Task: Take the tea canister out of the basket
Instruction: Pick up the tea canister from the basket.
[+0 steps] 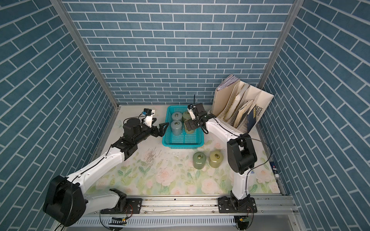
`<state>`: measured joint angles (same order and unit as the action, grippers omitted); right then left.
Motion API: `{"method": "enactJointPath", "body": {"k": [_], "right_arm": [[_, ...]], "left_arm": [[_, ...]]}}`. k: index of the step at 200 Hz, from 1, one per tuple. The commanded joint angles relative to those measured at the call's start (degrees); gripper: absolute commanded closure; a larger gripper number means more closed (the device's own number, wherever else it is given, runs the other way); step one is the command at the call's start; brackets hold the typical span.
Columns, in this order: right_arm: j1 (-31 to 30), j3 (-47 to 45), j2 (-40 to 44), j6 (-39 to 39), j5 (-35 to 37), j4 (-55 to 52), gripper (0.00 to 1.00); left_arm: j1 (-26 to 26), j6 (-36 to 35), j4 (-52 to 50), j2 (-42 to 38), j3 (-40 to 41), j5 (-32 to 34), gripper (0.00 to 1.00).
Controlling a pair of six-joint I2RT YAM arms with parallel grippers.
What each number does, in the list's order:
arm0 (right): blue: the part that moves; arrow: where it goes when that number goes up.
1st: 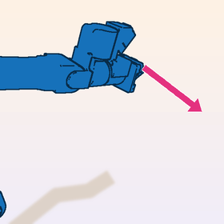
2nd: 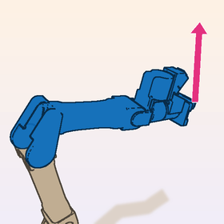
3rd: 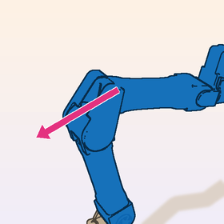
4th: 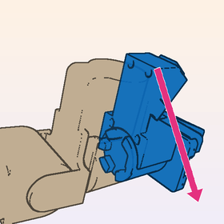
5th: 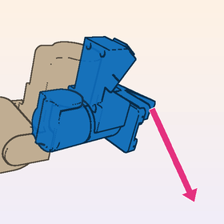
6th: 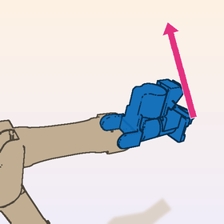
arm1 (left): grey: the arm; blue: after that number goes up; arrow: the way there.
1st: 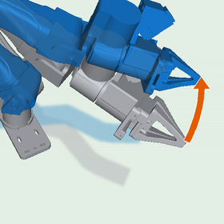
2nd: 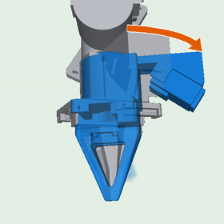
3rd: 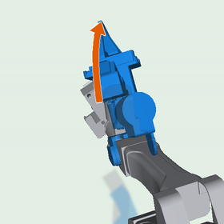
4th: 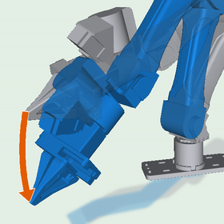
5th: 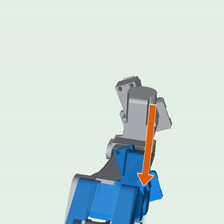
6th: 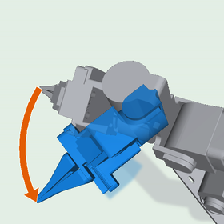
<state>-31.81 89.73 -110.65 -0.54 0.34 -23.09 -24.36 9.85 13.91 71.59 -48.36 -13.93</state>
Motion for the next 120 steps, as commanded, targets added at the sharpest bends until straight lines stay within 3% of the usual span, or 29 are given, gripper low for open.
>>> {"method": "enactJointPath", "body": {"k": [1, 69, 120], "right_arm": [[0.17, 3.74, -3.51, -1.97, -1.11, -0.19, 0.00], [0.17, 13.94, -13.28, -2.45, -1.84, -4.41, 0.00], [0.52, 14.22, -16.58, -2.28, -2.88, -4.95, 0.01]], "left_arm": [[-0.19, -0.18, -0.40, -0.45, -0.29, 0.75, 0.00], [-0.21, -1.06, -0.02, -0.05, 0.18, 0.58, 0.00], [-0.21, -1.50, -0.64, 0.22, -0.06, 1.04, 0.00]]}}
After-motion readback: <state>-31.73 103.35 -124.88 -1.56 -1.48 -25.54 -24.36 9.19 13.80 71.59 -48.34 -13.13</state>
